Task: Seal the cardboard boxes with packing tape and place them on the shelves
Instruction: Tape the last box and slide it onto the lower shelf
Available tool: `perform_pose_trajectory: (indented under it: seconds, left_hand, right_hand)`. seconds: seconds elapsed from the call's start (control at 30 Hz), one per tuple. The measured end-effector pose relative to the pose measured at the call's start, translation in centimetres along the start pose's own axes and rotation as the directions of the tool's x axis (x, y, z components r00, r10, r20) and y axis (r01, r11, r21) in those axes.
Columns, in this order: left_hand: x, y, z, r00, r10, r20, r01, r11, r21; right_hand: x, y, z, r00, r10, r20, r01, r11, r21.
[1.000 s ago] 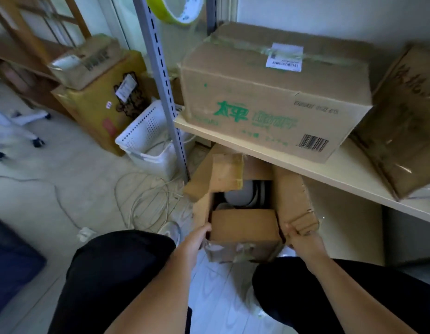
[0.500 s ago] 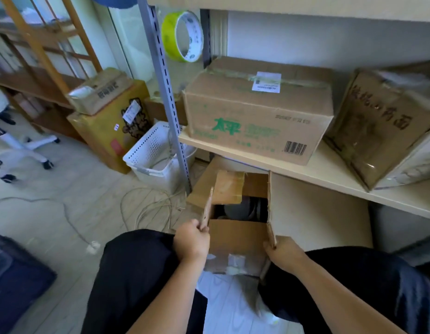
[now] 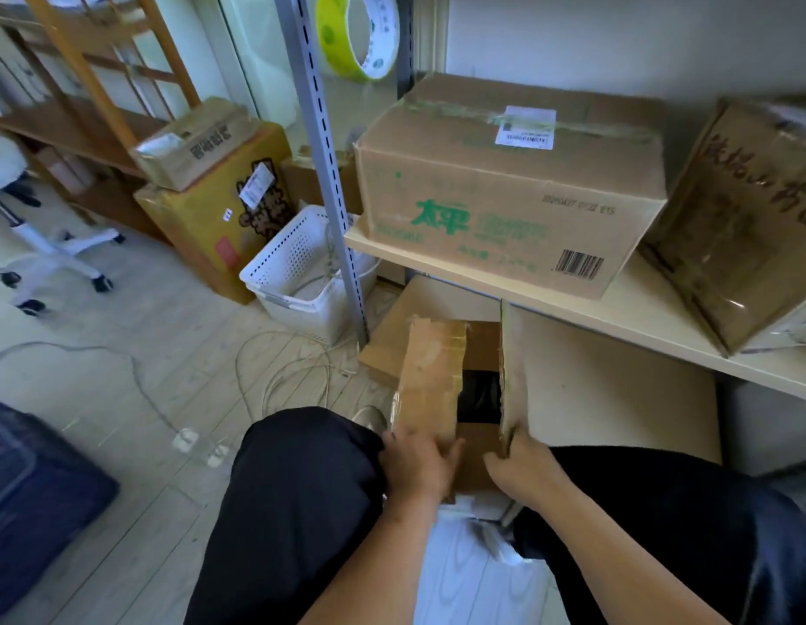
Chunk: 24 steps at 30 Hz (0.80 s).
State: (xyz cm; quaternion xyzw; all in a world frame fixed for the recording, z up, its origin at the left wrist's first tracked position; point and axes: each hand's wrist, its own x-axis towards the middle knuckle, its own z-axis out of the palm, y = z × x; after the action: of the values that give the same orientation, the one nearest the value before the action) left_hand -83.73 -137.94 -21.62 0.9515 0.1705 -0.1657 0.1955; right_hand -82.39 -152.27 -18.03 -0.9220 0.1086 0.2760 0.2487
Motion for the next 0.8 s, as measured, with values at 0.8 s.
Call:
perform_pose_trajectory:
  seconds: [0.8]
  left_hand:
    - [8.0, 8.0, -30.3, 0.680, -0.283, -0.676, -0.532, 0.444, -0.721]
  right_hand:
    - [-1.2, -19.7, -16.1, 0.521, -0.378, -0.765, 0.688, 0.717, 0.114]
